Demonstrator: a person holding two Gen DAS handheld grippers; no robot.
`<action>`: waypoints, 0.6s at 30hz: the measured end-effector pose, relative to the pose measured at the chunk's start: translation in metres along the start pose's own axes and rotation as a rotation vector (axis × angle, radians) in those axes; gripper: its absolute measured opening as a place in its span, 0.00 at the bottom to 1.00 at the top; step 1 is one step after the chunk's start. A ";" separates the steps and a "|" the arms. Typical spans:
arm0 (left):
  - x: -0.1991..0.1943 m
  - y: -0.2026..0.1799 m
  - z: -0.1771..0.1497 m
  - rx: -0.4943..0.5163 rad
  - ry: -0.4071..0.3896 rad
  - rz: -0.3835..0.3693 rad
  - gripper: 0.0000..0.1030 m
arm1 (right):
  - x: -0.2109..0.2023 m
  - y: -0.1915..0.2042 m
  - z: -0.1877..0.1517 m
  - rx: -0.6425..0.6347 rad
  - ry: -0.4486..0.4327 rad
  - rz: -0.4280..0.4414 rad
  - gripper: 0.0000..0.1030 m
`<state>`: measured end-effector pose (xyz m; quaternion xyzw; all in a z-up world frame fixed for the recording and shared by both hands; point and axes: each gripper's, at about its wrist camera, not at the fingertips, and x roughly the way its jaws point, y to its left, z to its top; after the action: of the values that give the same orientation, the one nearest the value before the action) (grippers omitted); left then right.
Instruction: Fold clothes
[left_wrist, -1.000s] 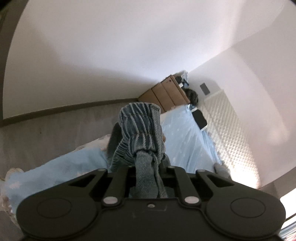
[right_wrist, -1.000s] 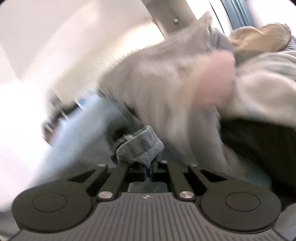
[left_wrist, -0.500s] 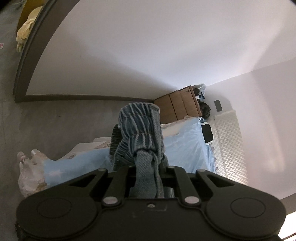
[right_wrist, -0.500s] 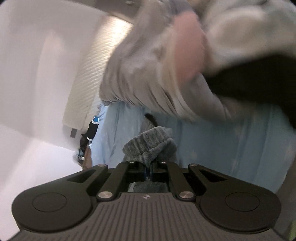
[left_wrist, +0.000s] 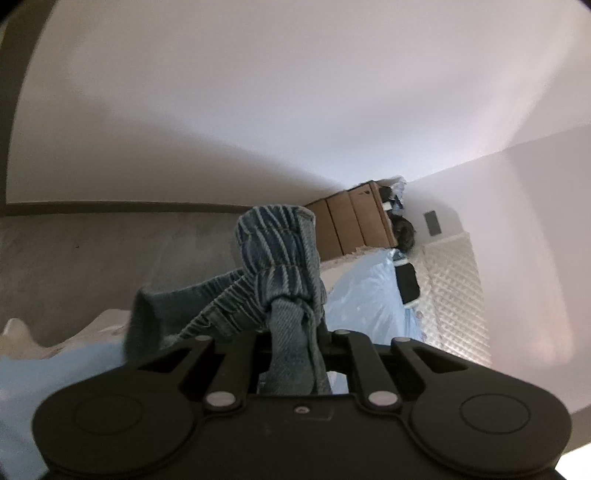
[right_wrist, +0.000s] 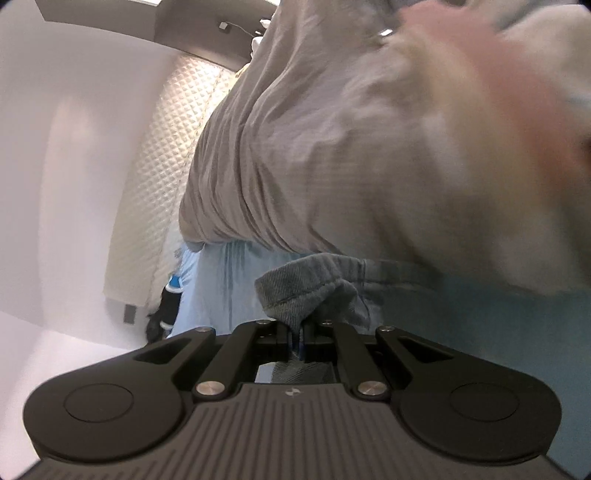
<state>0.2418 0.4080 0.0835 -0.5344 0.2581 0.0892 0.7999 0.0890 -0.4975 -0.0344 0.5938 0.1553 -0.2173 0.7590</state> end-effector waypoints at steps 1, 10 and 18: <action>0.015 -0.005 0.002 0.001 0.001 0.016 0.09 | 0.017 0.007 0.000 -0.008 -0.006 -0.012 0.03; 0.152 -0.041 -0.001 0.074 0.020 0.178 0.09 | 0.145 0.032 -0.016 -0.151 -0.060 -0.134 0.03; 0.232 -0.035 -0.029 0.188 0.034 0.271 0.19 | 0.204 0.034 -0.020 -0.341 -0.041 -0.196 0.04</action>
<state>0.4446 0.3361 -0.0148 -0.4188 0.3485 0.1626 0.8226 0.2821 -0.5010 -0.1114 0.4340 0.2316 -0.2727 0.8268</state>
